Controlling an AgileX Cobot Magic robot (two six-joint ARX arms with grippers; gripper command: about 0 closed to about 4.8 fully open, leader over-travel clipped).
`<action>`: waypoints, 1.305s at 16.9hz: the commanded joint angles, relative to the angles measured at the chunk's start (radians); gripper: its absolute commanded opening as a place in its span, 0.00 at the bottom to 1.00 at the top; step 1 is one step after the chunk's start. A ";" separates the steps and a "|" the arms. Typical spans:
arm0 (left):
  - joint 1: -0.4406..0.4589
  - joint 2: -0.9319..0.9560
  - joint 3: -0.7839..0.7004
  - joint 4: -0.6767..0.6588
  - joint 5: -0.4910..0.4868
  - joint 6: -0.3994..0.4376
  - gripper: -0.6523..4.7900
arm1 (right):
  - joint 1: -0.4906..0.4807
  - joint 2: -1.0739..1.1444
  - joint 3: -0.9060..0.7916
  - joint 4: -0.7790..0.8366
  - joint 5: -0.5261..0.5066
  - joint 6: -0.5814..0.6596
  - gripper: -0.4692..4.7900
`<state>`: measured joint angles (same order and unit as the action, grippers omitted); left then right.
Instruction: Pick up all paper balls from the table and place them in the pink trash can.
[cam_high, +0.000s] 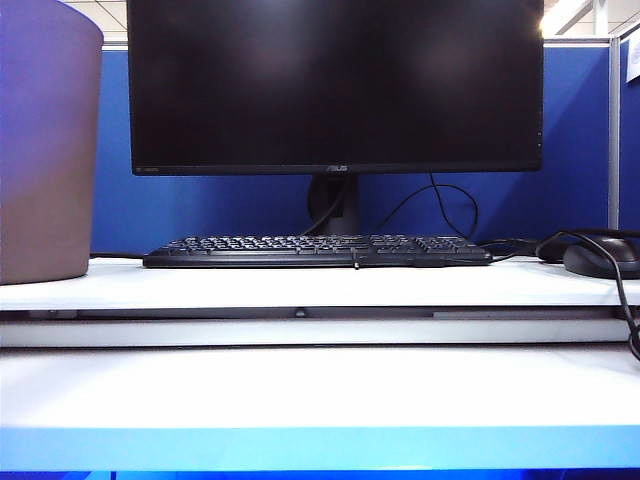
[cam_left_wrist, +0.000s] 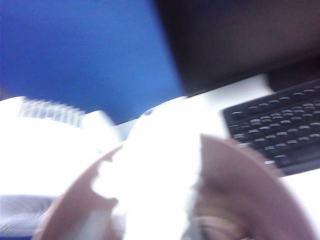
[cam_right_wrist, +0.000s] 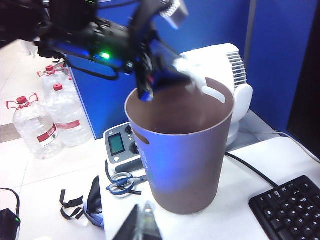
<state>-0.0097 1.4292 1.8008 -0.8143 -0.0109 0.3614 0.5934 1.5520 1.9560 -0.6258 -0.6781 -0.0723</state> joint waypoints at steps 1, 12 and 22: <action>0.000 -0.002 0.005 0.028 0.060 -0.046 1.00 | -0.002 -0.019 0.005 0.017 -0.004 0.000 0.08; 0.001 -0.501 -0.014 -0.106 0.455 -0.169 0.11 | -0.066 -0.292 0.002 -0.412 0.329 -0.188 0.08; 0.001 -1.317 -0.801 0.081 0.355 -0.525 0.11 | -0.076 -0.985 -0.772 -0.107 0.391 -0.049 0.08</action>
<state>-0.0097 0.1471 1.0447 -0.7727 0.3389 -0.1204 0.5179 0.6060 1.2472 -0.8021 -0.2886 -0.1482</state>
